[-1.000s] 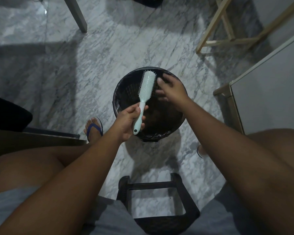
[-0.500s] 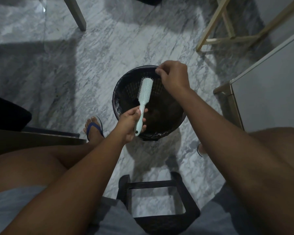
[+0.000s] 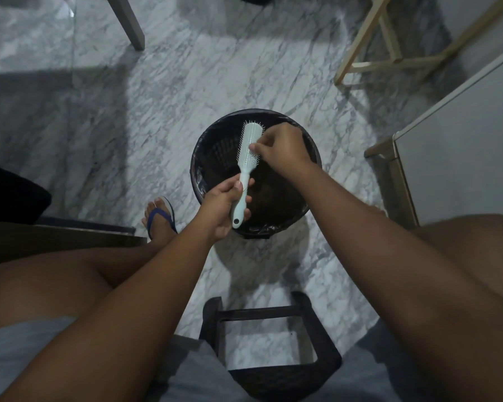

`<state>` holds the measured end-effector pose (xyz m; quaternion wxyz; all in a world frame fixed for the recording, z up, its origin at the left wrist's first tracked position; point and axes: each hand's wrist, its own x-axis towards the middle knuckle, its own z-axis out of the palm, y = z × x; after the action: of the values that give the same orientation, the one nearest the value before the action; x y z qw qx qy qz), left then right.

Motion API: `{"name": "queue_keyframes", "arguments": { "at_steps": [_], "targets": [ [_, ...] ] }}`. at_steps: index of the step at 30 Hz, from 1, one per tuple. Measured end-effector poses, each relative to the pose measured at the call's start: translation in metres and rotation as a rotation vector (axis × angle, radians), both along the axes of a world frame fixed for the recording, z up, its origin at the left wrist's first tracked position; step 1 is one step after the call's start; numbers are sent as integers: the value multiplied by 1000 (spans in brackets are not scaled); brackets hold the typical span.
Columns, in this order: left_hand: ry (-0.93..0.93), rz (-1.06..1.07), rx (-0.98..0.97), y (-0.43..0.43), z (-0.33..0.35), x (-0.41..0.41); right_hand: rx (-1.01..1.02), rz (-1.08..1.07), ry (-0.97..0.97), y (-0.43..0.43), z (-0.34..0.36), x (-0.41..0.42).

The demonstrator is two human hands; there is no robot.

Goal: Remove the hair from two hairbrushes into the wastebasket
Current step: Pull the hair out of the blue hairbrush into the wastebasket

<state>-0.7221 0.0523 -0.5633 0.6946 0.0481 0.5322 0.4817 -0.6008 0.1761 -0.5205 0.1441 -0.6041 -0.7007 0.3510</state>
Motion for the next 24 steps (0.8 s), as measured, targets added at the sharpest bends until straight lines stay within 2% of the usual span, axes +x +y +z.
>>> {"name": "queue_keyframes", "arguments": {
  "at_steps": [3, 8, 9, 13, 19, 24],
  "targets": [
    [-8, 44, -42, 0, -3, 0, 43, 23, 25, 4, 9, -2],
    [-70, 81, -82, -4, -7, -5, -5, -147, 334, 21, 25, -2],
    [-84, 82, -77, -4, -7, -5, -40, -131, 319, 19, 23, -2],
    [-101, 62, -53, 4, 0, 2, -45, 132, -15, 2, 0, -6],
    [11, 35, -38, 9, 7, 8, 96, -48, 4, 0, -14, -14],
    [36, 12, 0, 6, 6, 10, 77, -100, -14, 8, -10, -10]
  ]
}}
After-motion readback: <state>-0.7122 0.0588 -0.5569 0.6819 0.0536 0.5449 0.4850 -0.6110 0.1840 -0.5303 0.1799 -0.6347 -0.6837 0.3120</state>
